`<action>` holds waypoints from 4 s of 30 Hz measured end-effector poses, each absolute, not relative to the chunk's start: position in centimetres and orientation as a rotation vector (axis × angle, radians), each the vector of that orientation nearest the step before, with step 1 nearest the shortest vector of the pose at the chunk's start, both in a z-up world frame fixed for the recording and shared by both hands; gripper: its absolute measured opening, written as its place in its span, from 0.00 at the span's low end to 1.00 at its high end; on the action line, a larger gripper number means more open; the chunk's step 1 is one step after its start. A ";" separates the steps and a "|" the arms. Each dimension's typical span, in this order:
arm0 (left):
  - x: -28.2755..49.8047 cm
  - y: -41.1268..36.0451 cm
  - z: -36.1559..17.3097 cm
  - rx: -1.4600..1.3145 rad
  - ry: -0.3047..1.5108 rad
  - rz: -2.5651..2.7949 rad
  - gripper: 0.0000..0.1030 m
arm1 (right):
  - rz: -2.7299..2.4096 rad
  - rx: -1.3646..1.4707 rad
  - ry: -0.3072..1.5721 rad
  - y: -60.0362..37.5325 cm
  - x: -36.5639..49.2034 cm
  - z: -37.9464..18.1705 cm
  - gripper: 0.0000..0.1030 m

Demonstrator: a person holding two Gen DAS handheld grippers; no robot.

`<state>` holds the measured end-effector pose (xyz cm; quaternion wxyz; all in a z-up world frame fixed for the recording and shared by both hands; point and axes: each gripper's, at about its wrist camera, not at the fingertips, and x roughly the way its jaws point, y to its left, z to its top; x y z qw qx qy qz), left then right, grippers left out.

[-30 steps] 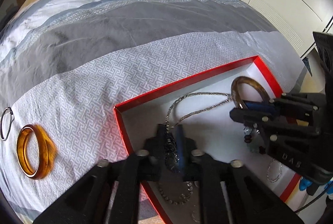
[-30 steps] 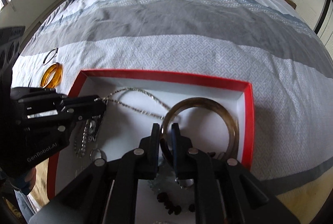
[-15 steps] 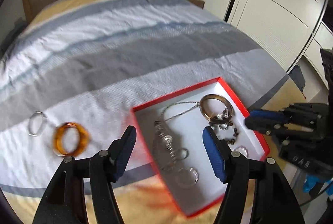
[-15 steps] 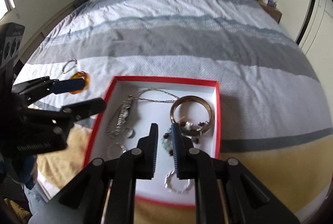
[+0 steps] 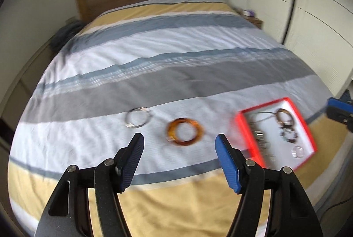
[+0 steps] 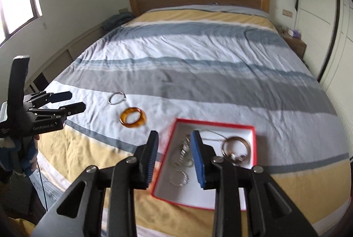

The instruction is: Organize jewelry

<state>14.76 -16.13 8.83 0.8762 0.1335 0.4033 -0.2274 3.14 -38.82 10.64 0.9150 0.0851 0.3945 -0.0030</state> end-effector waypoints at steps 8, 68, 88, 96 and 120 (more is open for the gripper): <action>19.7 -8.9 4.9 0.225 0.908 -0.340 0.68 | 0.051 0.190 0.866 -35.1 8.7 6.8 0.33; 20.3 -10.6 3.1 0.258 0.906 -0.243 0.04 | 0.005 0.296 0.828 -33.5 8.3 4.8 0.09; 6.9 -32.2 1.0 0.338 0.944 -0.701 0.04 | -0.266 0.277 0.891 -49.4 -1.8 1.8 0.10; 6.3 -35.0 -4.9 0.417 1.028 -0.686 0.04 | -0.254 0.235 1.007 -49.3 -1.5 -4.0 0.10; 7.0 -36.2 -9.2 0.468 1.087 -0.604 0.13 | -0.246 0.125 1.172 -48.3 0.1 -8.5 0.11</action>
